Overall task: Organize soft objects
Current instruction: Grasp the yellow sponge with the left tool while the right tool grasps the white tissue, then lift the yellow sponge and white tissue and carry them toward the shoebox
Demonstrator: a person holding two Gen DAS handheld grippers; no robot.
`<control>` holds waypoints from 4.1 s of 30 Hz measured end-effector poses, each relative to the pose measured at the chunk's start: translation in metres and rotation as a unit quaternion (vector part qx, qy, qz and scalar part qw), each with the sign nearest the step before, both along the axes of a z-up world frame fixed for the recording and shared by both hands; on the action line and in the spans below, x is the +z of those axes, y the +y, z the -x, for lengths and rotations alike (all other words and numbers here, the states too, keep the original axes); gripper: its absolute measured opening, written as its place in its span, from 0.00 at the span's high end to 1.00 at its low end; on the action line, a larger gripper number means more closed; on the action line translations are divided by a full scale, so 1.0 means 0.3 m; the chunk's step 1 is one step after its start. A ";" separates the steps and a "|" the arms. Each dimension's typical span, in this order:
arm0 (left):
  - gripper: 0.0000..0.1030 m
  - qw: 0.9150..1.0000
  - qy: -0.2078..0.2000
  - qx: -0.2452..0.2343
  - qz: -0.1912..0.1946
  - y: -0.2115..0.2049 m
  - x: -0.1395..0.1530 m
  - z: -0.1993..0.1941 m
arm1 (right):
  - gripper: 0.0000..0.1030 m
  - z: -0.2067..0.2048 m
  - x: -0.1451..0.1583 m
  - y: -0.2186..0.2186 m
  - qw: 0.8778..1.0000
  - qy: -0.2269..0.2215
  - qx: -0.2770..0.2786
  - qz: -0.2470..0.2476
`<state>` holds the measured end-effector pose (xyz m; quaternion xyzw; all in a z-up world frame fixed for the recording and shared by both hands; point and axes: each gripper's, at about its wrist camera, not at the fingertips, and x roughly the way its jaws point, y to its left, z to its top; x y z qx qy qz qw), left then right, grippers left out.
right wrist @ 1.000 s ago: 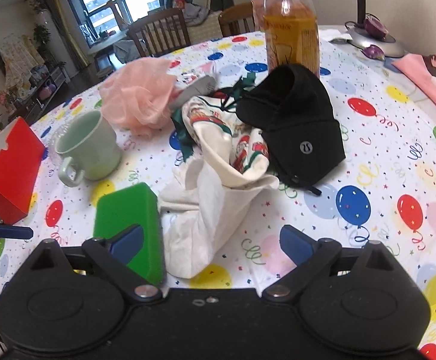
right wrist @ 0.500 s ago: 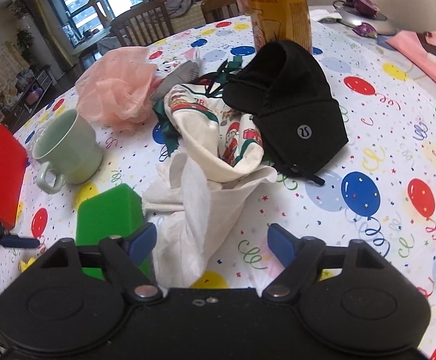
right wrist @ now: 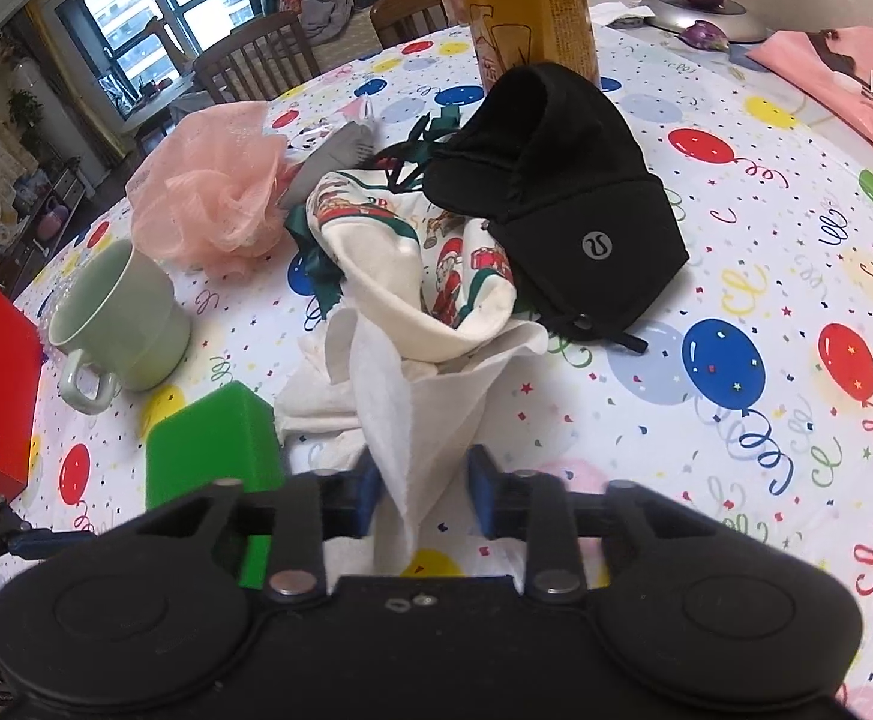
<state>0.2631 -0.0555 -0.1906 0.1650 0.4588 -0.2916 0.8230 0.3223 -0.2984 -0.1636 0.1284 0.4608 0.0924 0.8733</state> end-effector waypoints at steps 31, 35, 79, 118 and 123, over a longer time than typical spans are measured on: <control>0.70 0.966 0.036 0.231 0.111 0.201 0.215 0.048 | 0.99 0.217 0.446 0.012 0.988 -0.132 0.059 -0.051; 0.86 0.962 0.034 0.243 0.121 0.246 0.253 0.069 | 0.99 0.229 0.499 0.057 0.984 -0.146 0.079 -0.060; 0.27 0.956 0.033 0.293 0.009 0.059 0.029 0.204 | 0.98 0.216 0.431 0.075 0.981 -0.118 0.143 -0.059; 0.64 0.931 -0.043 0.351 0.091 0.323 0.392 0.244 | 0.98 0.237 0.552 0.256 0.964 -0.148 0.207 -0.070; 0.64 0.926 -0.058 0.362 0.094 0.412 0.456 0.248 | 0.98 0.237 0.599 0.363 0.955 -0.163 0.235 -0.075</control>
